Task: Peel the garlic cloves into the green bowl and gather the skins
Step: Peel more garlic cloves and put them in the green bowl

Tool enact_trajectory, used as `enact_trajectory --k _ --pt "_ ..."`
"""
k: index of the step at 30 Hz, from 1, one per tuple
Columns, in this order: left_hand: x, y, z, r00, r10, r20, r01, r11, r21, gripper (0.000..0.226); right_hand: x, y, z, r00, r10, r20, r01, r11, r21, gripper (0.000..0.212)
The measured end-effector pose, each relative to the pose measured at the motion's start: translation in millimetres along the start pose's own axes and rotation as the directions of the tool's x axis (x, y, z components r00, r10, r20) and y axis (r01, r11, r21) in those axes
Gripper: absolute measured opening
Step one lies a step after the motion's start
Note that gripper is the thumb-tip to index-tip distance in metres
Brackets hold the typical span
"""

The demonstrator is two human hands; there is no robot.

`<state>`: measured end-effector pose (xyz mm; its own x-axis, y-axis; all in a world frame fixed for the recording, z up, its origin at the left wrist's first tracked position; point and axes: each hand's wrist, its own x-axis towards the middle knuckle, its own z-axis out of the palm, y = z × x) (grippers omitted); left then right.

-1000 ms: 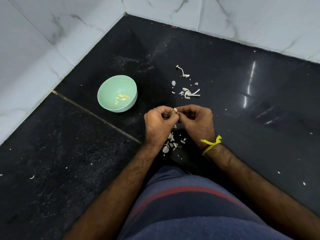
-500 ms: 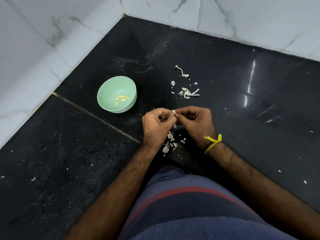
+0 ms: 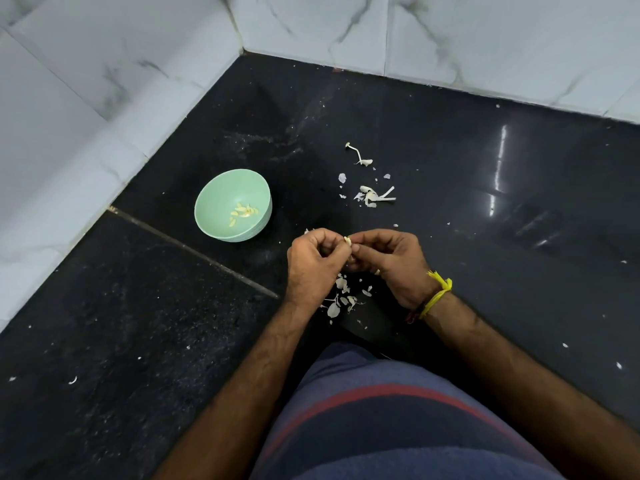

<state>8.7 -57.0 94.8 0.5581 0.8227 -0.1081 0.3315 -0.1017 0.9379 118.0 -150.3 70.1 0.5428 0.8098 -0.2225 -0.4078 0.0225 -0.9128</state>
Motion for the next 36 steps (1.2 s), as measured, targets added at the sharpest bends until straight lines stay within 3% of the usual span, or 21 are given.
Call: enact_trajectory --k 6,12,19,26,36 --pt "0 -1 -3 0.999 0.019 -0.035 -0.019 1.000 0.013 0.005 -1 -3 4 0.997 -0.070 0.016 0.071 0.992 -0.106 0.017" --pt "0 -4 -7 1.000 0.022 0.018 -0.021 0.999 -0.048 0.004 -1 -5 7 0.991 -0.125 -0.055 0.115 0.982 -0.149 0.010" --pt "-3 -6 -11 0.999 0.051 -0.001 -0.050 0.991 -0.124 0.011 -2 -5 11 0.966 -0.256 -0.017 0.234 0.906 -0.353 0.009" --pt "-3 -8 -13 0.996 0.084 0.004 -0.082 0.984 -0.157 0.010 -2 -8 10 0.978 -0.210 0.021 0.209 0.952 -0.225 0.014" --pt "-3 -8 -14 0.987 0.156 -0.022 -0.157 0.986 -0.049 0.005 -3 -11 8 0.967 -0.252 0.033 0.250 0.920 -0.302 0.014"
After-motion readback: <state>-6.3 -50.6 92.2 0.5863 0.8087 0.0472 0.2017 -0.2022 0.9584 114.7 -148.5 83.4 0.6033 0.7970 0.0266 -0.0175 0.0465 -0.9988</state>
